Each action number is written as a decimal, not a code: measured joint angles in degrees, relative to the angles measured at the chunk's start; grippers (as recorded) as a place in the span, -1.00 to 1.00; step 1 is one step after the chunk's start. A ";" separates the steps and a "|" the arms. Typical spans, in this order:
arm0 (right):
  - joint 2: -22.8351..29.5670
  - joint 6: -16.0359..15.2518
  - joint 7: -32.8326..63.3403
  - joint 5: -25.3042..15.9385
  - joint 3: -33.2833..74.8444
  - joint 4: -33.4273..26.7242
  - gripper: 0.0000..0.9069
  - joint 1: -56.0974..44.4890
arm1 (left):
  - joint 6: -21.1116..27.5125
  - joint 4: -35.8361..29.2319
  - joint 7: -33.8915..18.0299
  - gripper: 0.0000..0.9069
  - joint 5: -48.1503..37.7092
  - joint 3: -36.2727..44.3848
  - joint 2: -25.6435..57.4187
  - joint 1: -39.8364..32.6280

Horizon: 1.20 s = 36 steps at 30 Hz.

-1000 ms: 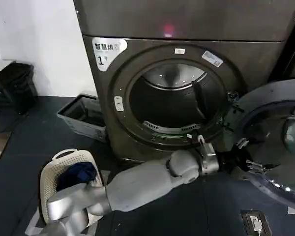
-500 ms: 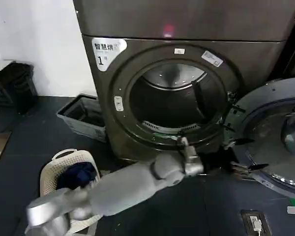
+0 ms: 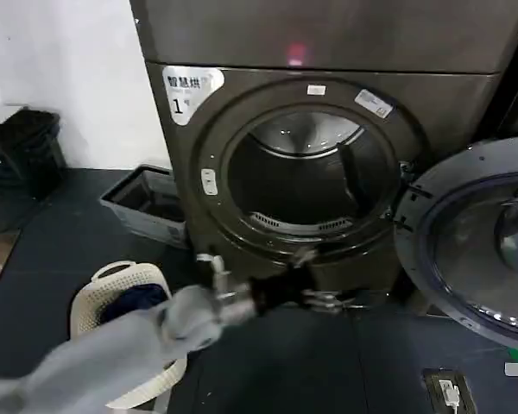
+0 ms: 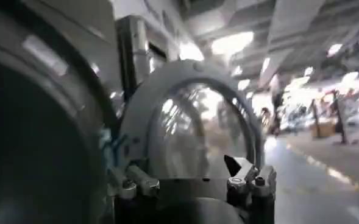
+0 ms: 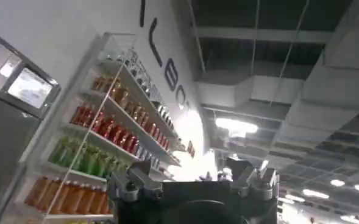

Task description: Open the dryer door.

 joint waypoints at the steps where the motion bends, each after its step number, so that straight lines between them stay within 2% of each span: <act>1: -0.10 0.11 0.00 0.31 -0.01 -0.07 1.00 0.26 | -0.32 -0.81 -0.87 1.00 0.32 -0.27 1.75 0.45; 4: -0.18 0.45 -0.12 0.50 0.45 -0.13 1.00 0.37 | 0.55 -3.15 -1.53 1.00 0.00 -1.26 6.96 1.50; 8: -0.69 0.86 -0.29 0.59 0.72 -0.89 1.00 0.16 | 5.11 -5.83 -2.11 1.00 0.01 -3.01 14.34 3.24; 12: -1.22 1.10 -0.42 0.58 0.45 -1.74 1.00 0.19 | 6.07 -6.69 -1.97 1.00 -0.68 -5.16 21.03 5.60; 21: -2.68 1.29 -0.74 -0.40 0.58 -2.21 1.00 1.06 | 10.68 -6.52 3.96 1.00 1.93 -15.97 32.71 16.09; 29: -2.82 1.59 -1.85 -1.58 0.22 -1.65 1.00 1.82 | 19.64 -7.48 8.87 1.00 3.74 -22.33 42.19 20.20; 33: -3.22 1.60 -2.23 -1.78 0.19 -1.85 1.00 1.86 | 26.68 -7.64 13.53 1.00 6.46 -25.02 45.38 20.84; 36: -3.43 1.60 -2.39 -1.81 0.03 -2.01 1.00 1.99 | 30.26 -6.81 16.20 1.00 9.32 -26.43 46.92 21.32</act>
